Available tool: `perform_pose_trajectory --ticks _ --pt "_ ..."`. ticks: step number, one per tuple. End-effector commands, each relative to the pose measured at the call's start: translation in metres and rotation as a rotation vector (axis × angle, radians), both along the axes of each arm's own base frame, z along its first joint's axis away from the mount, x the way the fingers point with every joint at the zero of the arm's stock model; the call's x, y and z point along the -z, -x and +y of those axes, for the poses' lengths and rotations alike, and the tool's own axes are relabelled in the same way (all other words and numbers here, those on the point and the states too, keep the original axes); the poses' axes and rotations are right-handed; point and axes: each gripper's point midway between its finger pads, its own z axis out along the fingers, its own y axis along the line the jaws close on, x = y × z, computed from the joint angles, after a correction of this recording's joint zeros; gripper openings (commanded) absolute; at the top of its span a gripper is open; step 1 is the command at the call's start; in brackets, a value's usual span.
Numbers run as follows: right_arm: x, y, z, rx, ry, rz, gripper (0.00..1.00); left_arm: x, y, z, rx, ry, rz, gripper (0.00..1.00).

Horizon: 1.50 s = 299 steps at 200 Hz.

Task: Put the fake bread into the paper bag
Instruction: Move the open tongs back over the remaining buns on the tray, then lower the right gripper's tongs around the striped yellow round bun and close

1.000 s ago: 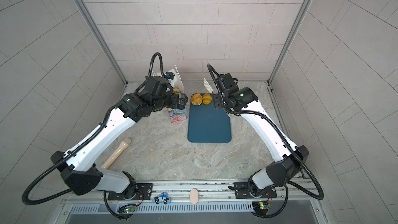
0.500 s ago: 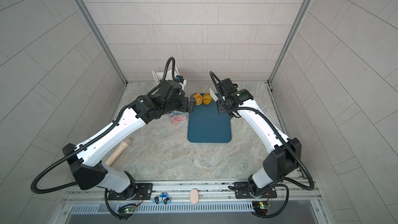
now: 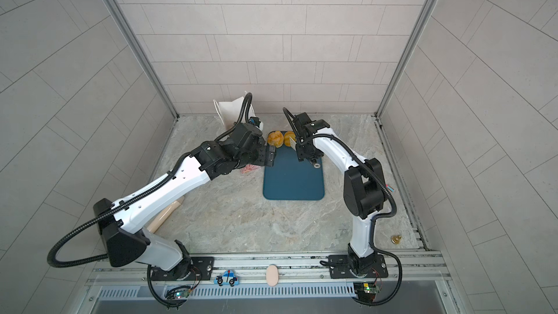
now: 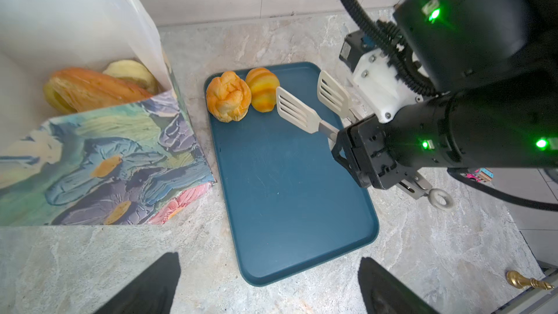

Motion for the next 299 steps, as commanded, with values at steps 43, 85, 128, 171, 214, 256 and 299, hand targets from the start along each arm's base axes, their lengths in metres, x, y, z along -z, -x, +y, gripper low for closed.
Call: perform_pose_trajectory --ticks 43,85,128,171,214,256,299 --pt "0.003 -0.03 0.008 0.029 -0.004 -0.026 0.62 0.019 0.004 0.0 -0.038 0.024 0.042 1.0" --pt "0.003 -0.044 0.014 0.034 -0.015 -0.031 0.62 0.018 0.003 0.001 -0.036 0.017 0.039 1.0" --pt "0.008 -0.047 0.022 0.029 -0.048 -0.012 0.62 0.017 0.004 0.004 -0.041 0.01 0.036 1.0" --pt "0.017 -0.051 0.024 0.028 -0.04 0.012 0.62 0.015 0.004 0.004 -0.038 0.005 0.03 1.0" --pt "0.023 -0.05 0.016 0.012 0.015 0.043 0.57 0.012 0.002 0.003 -0.035 0.002 0.025 1.0" --pt "0.024 -0.043 0.011 -0.019 0.035 0.069 0.53 0.011 0.001 0.001 -0.03 0.003 0.022 1.0" --pt "0.023 -0.033 0.006 -0.055 0.05 0.101 0.49 0.01 0.001 0.001 -0.031 0.004 0.018 1.0"
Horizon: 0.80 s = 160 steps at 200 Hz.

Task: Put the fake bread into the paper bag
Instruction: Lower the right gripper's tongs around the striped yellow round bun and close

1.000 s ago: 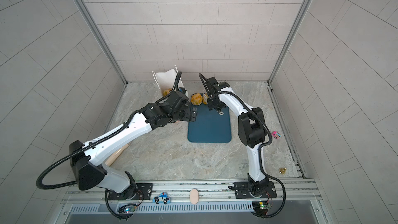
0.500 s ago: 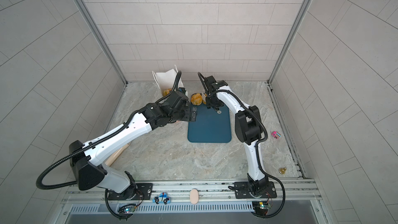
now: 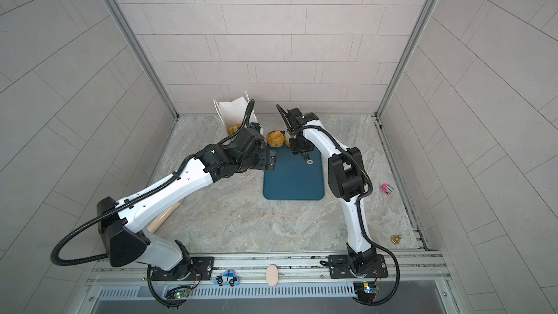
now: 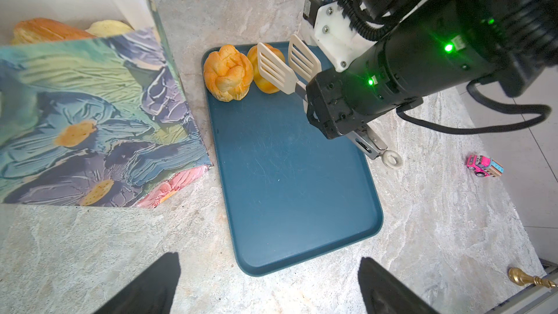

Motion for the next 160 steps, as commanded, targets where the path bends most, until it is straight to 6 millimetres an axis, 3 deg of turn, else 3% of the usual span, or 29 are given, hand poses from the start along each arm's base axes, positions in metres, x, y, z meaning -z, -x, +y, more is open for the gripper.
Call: perform_pose_trajectory --ticks 1,96,127,160 --pt "-0.008 0.011 -0.012 -0.028 0.044 0.028 0.49 -0.01 -0.002 0.001 -0.011 0.0 -0.025 1.0" --pt "-0.027 0.064 -0.039 -0.074 0.067 0.062 0.49 -0.011 -0.003 -0.002 -0.002 0.003 -0.028 1.0" --pt "-0.031 0.064 -0.041 -0.059 0.056 0.046 0.51 -0.011 -0.003 -0.002 0.002 0.002 -0.028 1.0" --pt "-0.033 0.054 -0.028 -0.03 -0.008 0.016 0.53 -0.01 -0.003 -0.001 0.0 0.002 -0.028 1.0"
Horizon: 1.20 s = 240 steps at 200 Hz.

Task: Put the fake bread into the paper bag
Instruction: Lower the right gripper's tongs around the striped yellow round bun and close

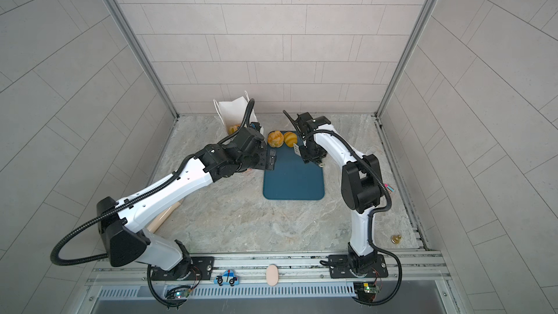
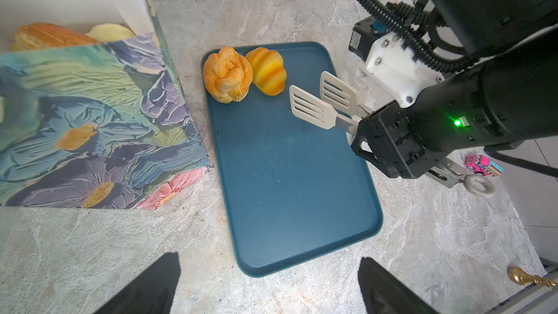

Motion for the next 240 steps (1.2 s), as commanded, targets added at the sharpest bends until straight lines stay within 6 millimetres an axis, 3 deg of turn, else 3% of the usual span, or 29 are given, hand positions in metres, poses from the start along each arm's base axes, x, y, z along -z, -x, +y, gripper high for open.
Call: perform_pose_trajectory --ticks 1,97,240 --pt "-0.014 -0.007 0.006 0.026 -0.046 -0.051 0.53 -0.009 -0.002 -0.001 -0.006 0.003 -0.023 1.0" --pt "0.0 -0.039 0.031 0.019 -0.055 -0.067 0.55 -0.01 -0.002 0.002 -0.015 0.002 -0.031 1.0" --pt "0.018 -0.06 0.035 0.05 -0.027 -0.054 0.55 -0.009 0.0 0.002 -0.006 -0.007 -0.025 1.0"
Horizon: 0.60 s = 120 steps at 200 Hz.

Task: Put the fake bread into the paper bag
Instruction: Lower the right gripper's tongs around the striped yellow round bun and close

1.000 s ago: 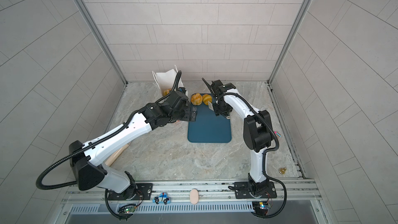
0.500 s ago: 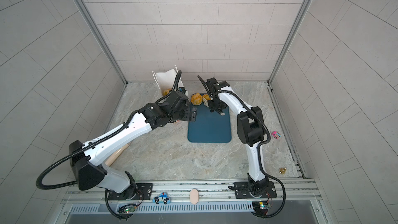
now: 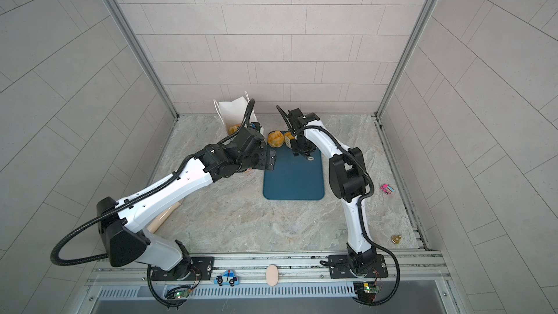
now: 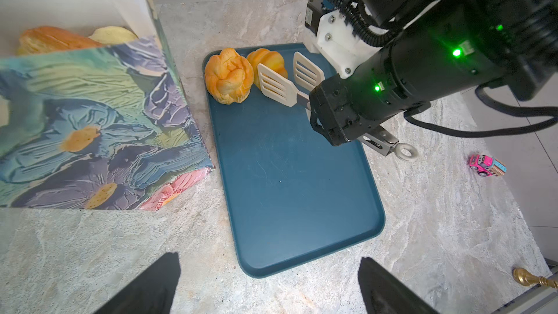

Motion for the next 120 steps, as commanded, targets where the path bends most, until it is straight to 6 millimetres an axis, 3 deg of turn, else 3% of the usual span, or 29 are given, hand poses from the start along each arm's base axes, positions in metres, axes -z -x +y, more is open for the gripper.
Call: perform_pose_trajectory --ticks 1,82,120 --pt "-0.0018 -0.0037 0.001 0.015 0.008 0.001 0.55 -0.0091 0.0003 0.0016 -0.009 0.001 -0.02 1.0" --pt "0.0034 -0.0096 0.0058 0.011 -0.003 0.014 0.55 -0.0076 0.0005 0.0025 -0.012 -0.008 -0.019 1.0" --pt "0.0056 -0.0059 0.0041 -0.003 0.012 0.037 0.48 -0.0075 0.0005 0.0026 -0.013 -0.01 -0.019 1.0"
